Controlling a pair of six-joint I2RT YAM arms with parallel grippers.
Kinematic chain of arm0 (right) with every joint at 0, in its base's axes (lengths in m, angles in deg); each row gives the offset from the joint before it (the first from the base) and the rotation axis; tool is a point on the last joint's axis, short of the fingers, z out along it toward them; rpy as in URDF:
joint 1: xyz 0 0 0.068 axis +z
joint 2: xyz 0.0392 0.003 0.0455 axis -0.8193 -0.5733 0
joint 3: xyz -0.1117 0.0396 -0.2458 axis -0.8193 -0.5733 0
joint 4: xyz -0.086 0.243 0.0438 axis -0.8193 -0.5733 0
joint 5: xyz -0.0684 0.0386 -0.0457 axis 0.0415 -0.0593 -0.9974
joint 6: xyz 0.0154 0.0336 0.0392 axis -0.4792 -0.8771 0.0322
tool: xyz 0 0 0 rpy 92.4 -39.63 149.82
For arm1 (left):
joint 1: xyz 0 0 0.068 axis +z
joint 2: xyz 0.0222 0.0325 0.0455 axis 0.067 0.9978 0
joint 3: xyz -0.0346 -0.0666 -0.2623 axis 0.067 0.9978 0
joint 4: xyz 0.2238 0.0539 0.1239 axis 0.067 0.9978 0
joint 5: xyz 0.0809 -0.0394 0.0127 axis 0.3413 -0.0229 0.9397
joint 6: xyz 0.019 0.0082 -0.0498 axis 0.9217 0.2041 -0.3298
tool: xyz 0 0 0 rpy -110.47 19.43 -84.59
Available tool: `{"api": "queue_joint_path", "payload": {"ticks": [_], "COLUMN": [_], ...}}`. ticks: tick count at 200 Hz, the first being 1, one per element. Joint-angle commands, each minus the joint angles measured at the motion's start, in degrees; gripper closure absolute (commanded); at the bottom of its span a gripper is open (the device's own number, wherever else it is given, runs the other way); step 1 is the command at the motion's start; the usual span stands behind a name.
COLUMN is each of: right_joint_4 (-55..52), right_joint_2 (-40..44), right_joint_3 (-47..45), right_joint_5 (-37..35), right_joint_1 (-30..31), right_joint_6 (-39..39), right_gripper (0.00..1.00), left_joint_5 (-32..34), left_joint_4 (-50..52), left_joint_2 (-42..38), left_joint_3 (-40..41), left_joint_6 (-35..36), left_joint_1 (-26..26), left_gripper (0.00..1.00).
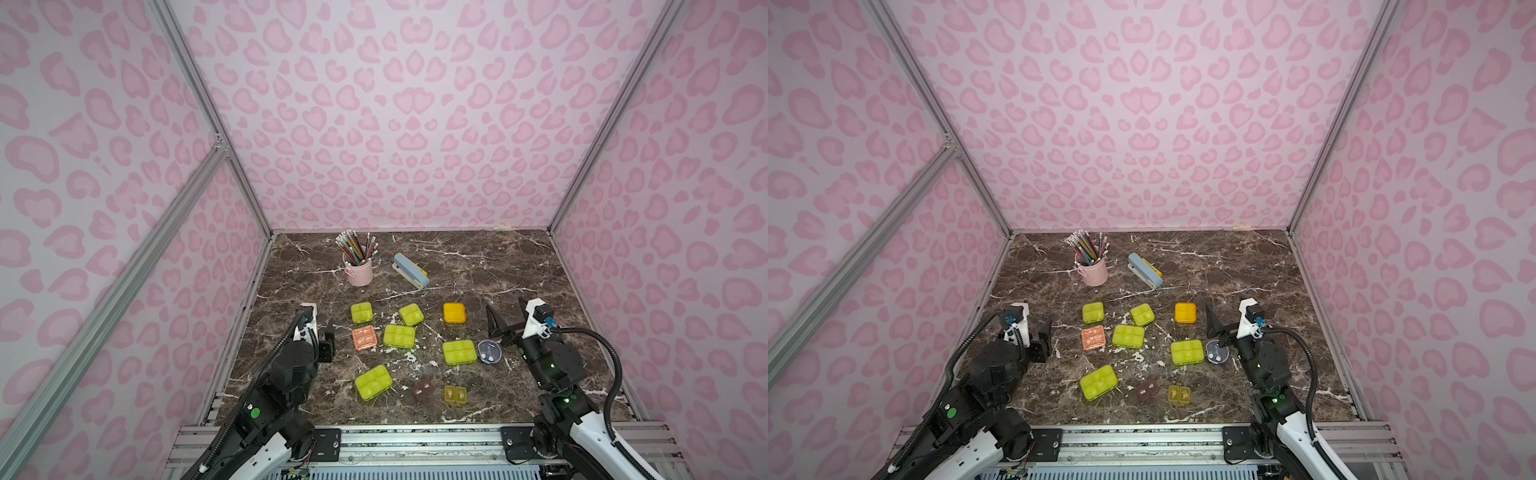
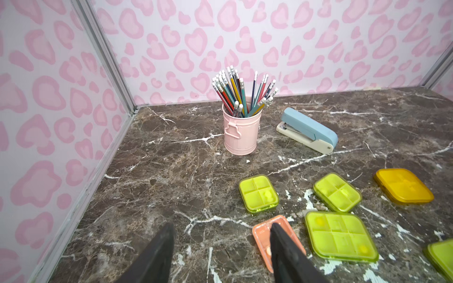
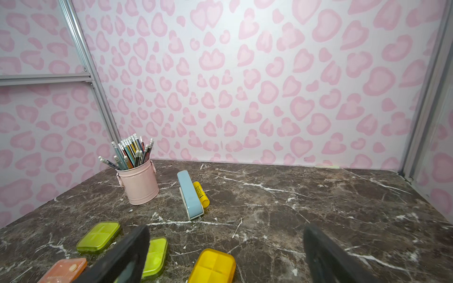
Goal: Close pillboxes
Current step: Reset both arms
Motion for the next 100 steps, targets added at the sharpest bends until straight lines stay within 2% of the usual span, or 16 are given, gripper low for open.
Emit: {"api": "queue_joint_path", "payload": {"ticks": [1,27,53,67,81,91,100], "right_joint_4": [2.34,2.14,4.63,5.06,5.38,5.57,5.16], "right_joint_2": [1.0,-0.49,-6.92,-11.83,-17.47,-21.04,-24.11], "right_joint_3": [-0.88,-1.35,-0.22,2.35,6.07,8.75,11.27], "right_joint_5": [-2.69,-3.02,-3.33,-3.07,-2.61,-1.26,-1.13], "right_joint_1": [0.02,-0.34,-1.25,-3.12,-5.78,-8.16,-10.16], "right_joint_6": [0.75,0.87,0.41,1.04,-0.44,-0.92,-1.83], "right_gripper": [0.02,0.02,0.02,0.02,0.02,0.02,0.02], "left_joint_5": [2.42,5.73,7.3,6.24,2.21,-2.83,-4.77], "left_joint_4": [-4.09,-5.63,-11.45,-20.72,-31.32,-33.23,-32.41], "left_joint_2": [-1.85,-1.81,4.04,10.56,20.07,27.74,34.41], "left_joint_3": [1.09,2.01,2.03,3.23,3.79,1.26,-2.13], "left_joint_6": [0.56,0.38,0.8,4.3,4.73,1.82,-1.13], "left_joint_1": [0.0,0.17,1.05,2.73,7.42,12.75,15.67], "left_gripper": [0.37,0.38,0.4,0.39,0.39,0.37,0.36]}}
